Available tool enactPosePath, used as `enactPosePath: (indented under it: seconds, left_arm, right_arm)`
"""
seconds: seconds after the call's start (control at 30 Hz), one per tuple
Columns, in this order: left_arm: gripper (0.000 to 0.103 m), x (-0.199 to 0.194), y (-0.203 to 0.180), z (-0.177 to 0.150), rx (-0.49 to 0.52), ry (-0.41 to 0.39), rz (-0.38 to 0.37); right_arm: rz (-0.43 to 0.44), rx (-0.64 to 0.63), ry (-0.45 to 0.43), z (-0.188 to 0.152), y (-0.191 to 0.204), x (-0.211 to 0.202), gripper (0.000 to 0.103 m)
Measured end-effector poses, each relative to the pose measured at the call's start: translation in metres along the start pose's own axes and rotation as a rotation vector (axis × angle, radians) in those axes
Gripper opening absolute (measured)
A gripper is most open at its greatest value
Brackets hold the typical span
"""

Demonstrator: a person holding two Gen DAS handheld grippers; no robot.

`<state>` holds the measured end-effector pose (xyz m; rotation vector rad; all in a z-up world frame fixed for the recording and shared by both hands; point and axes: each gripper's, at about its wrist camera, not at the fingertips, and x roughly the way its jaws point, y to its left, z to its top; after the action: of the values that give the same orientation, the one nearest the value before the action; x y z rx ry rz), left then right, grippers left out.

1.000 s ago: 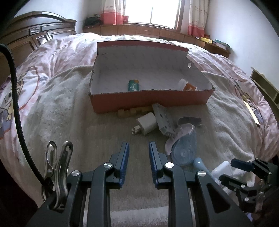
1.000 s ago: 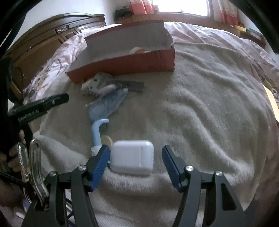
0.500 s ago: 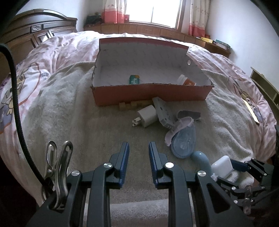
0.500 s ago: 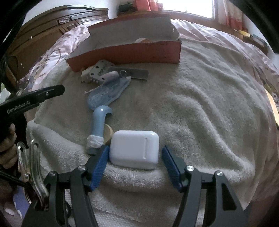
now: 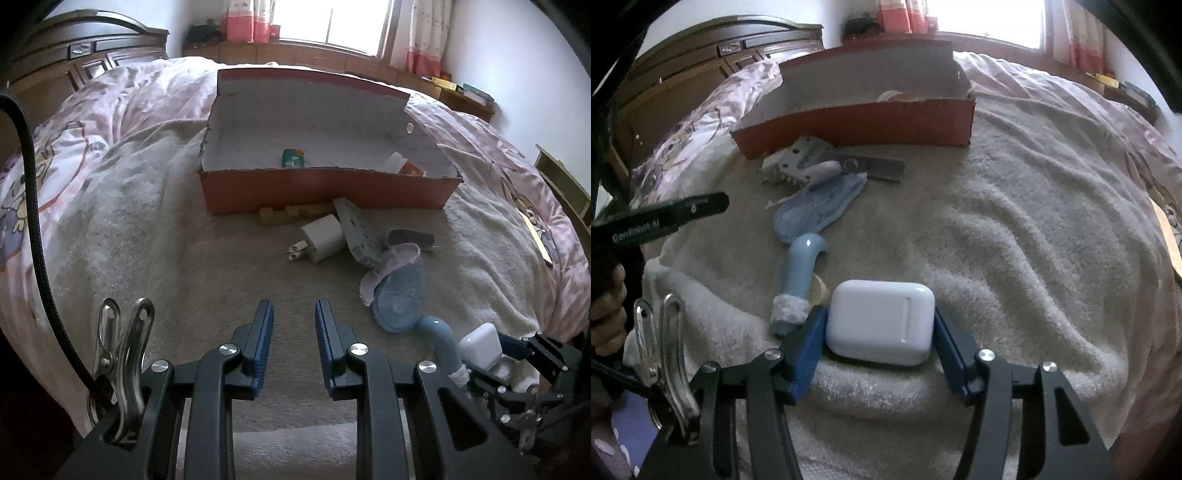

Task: Organize rigid objects
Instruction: 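Grasp the white earbud case with the right gripper while the left grasps the white plug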

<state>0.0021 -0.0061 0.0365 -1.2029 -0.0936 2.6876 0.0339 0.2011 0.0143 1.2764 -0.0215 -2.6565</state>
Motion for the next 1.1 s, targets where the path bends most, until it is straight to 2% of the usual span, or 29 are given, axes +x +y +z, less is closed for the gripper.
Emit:
enactPosePath:
  seconds: [0.37,0.67,0.77,0.8,0.93,1.1]
  left_arm:
    - [0.024,0.01,0.001,0.017,0.016,-0.017,0.021]
    - [0.024,0.034,-0.012,0.033,0.146,-0.006,-0.003]
    - [0.033,0.04,-0.016,0.035,0.185,-0.003,-0.011]
    - [0.033,0.044,-0.018,0.036,0.2,0.001,-0.008]
    - [0.033,0.054,-0.02,0.037,0.206,0.02,-0.007]
    - [0.033,0.06,-0.026,0.038,0.221,0.008,0.011]
  right_arm:
    - [0.017,0.052,-0.043,0.027,-0.014,0.013,0.06]
    - [0.015,0.04,-0.049,0.029,-0.011,0.021,0.061]
    - [0.009,0.033,-0.058,0.029,-0.01,0.022,0.061]
    - [0.006,0.03,-0.062,0.029,-0.009,0.022,0.061]
    - [0.005,0.029,-0.074,0.027,-0.01,0.022,0.061]
    - [0.008,0.03,-0.083,0.026,-0.01,0.022,0.062]
